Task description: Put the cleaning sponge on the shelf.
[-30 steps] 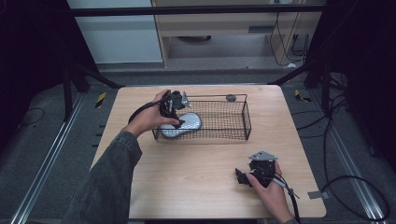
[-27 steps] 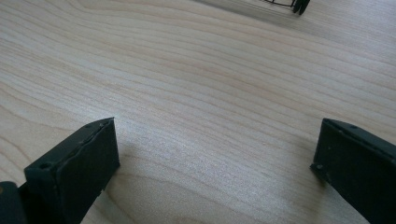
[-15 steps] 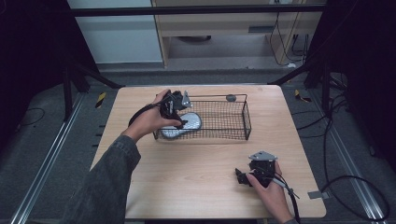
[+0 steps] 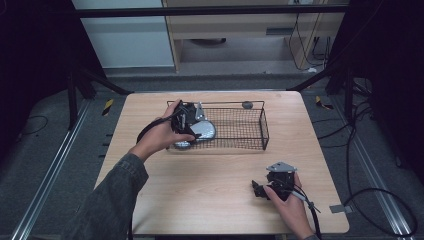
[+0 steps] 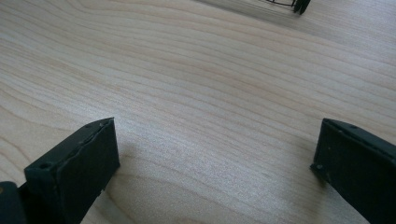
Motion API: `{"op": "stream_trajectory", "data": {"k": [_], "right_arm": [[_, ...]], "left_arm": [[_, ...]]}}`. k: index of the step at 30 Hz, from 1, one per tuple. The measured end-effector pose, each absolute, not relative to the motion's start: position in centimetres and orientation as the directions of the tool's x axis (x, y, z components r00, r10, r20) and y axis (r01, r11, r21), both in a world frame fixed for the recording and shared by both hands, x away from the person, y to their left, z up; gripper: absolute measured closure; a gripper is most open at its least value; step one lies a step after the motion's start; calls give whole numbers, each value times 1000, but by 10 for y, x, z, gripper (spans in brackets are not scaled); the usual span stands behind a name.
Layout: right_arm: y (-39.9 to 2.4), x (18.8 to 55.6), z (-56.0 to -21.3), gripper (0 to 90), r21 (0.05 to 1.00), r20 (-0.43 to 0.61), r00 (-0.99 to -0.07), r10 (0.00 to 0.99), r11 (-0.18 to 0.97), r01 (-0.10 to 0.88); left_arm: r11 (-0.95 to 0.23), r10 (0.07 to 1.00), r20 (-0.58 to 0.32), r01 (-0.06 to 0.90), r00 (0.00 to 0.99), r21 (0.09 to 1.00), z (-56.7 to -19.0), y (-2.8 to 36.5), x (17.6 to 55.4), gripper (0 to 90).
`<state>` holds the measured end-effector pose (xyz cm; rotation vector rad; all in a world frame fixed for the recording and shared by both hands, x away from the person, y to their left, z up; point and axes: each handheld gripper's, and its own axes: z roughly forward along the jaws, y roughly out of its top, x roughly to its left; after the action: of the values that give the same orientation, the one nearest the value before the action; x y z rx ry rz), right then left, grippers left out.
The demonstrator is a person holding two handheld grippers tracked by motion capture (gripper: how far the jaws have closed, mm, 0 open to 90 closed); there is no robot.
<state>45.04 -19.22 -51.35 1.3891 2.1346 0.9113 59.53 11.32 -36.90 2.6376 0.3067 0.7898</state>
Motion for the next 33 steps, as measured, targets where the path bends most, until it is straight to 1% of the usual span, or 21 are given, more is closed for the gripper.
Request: {"op": "stream_trajectory", "data": {"k": [4, 10, 15, 20, 24, 28, 33], "right_arm": [[-192, 450, -513, 3, 722, -5, -403, 915, 282, 632], [-192, 450, -513, 3, 721, 8, -399, 917, 271, 638], [-192, 450, -513, 3, 723, -5, -402, 915, 281, 631], [-192, 450, -513, 3, 723, -5, -403, 915, 282, 631], [-192, 450, -513, 3, 723, -4, -402, 915, 281, 631], [-192, 450, -513, 3, 723, -4, -402, 916, 281, 631], [-192, 450, -513, 3, 722, -3, -399, 917, 278, 633]], "left_arm": [[-906, 317, 475, 114, 821, 408, -369, 112, 590, 50], [-902, 313, 473, 102, 823, 419, -369, 110, 581, 49], [-897, 320, 471, 103, 822, 430, -368, 107, 574, 45], [-885, 341, 459, 115, 820, 452, -367, 105, 566, 38], [-863, 377, 441, 137, 814, 486, -367, 106, 559, 36], [-855, 399, 434, 157, 808, 494, -369, 108, 552, 33], [-829, 442, 412, 189, 797, 526, -370, 113, 542, 33]]}}
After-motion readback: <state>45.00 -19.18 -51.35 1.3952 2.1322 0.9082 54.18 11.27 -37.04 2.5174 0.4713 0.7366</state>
